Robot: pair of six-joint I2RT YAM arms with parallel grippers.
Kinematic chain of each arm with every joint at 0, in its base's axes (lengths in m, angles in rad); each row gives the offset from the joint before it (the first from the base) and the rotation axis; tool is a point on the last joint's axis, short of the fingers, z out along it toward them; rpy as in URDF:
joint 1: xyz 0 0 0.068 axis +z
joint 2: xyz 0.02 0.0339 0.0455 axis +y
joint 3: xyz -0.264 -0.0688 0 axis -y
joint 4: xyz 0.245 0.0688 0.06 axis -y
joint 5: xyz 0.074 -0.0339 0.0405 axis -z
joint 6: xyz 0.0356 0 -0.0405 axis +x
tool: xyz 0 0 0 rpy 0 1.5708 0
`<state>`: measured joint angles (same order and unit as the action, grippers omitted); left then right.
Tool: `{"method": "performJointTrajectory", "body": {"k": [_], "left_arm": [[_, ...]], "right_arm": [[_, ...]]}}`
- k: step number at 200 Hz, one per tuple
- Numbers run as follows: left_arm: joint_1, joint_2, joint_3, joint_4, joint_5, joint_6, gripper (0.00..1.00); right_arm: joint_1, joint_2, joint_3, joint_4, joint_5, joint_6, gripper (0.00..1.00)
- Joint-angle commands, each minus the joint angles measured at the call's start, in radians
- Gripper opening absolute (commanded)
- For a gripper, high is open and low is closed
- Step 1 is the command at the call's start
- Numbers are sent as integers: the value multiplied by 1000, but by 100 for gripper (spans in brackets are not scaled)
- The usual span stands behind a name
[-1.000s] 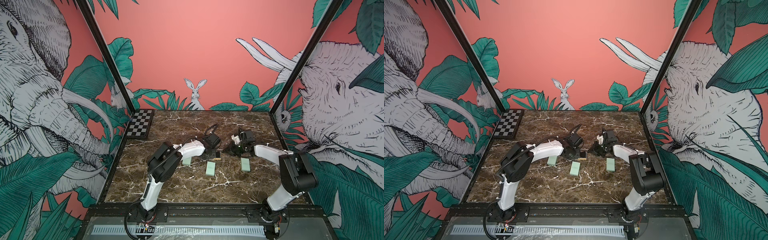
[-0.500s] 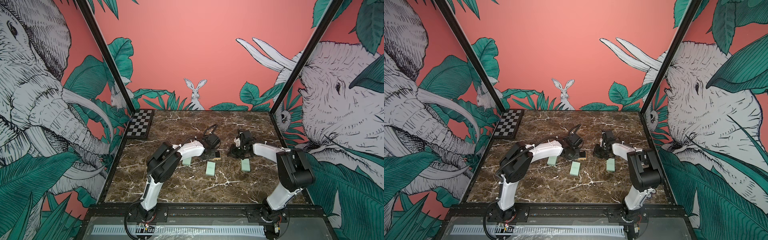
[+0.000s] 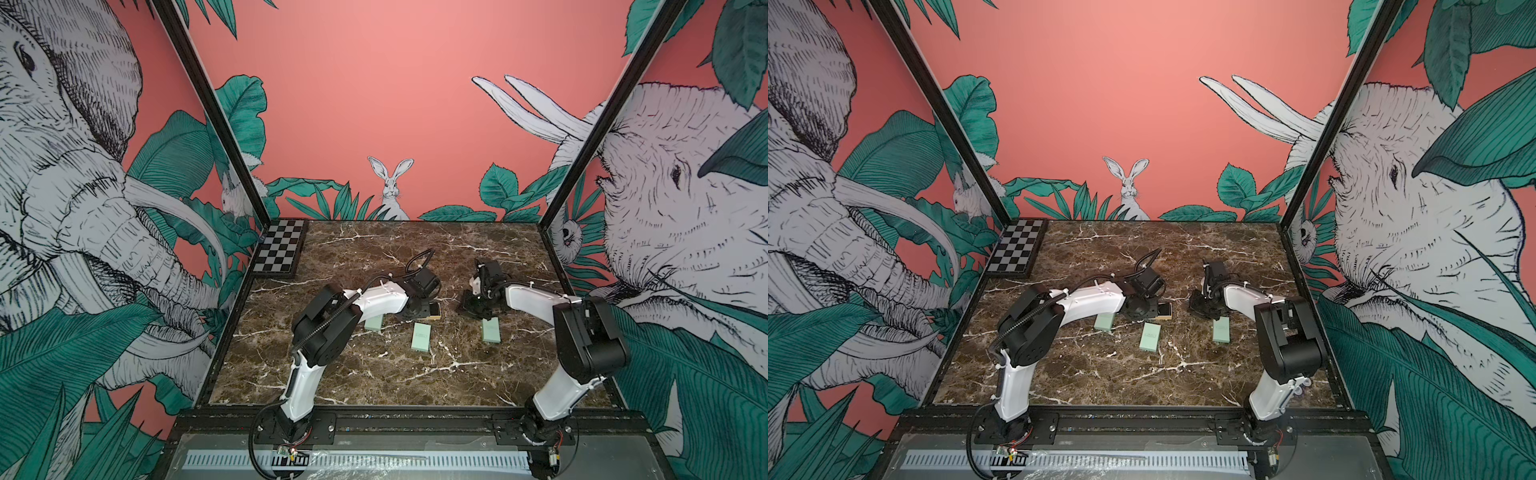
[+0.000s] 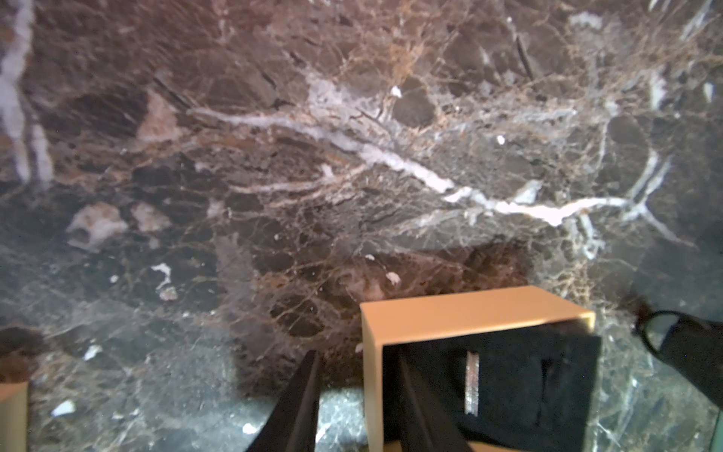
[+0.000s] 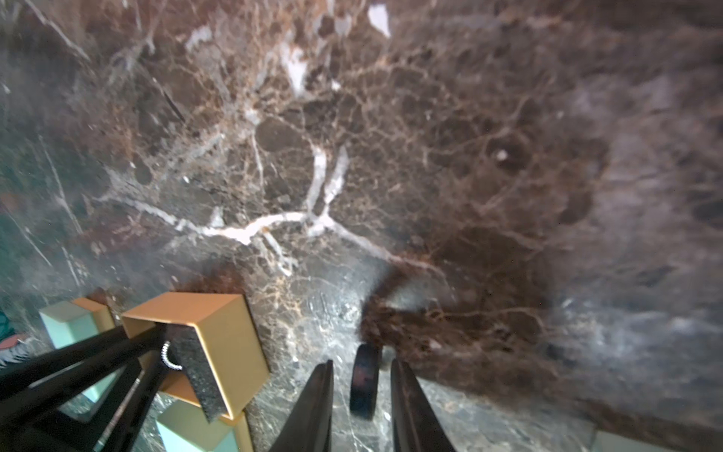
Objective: Take the rings out of the lift-off lid box
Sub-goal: Place the ring at the center of the board.
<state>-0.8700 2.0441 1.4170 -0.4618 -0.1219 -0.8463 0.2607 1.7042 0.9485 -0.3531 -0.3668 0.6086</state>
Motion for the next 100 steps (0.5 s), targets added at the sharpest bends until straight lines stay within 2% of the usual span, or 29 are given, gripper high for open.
{"method": "performJointTrajectory", "body": {"k": [1,32,59,100], "left_arm": [[-4,-41,-23,-39,-30,-19,35],[-4,-44,-21,-41,-36,-17,35],[-4,-44,-21,-43,-38,-17,35],[-4,-49,-27,-41,-38,-19,35]], "right_arm": [[-1,-39,5,-22,33,-19,30],[-1,-78,-2,-28,63,-27,30],[-1,-72,-1,-41,80,-29,25],[45,-83,7,-56,95,-57,23]]}}
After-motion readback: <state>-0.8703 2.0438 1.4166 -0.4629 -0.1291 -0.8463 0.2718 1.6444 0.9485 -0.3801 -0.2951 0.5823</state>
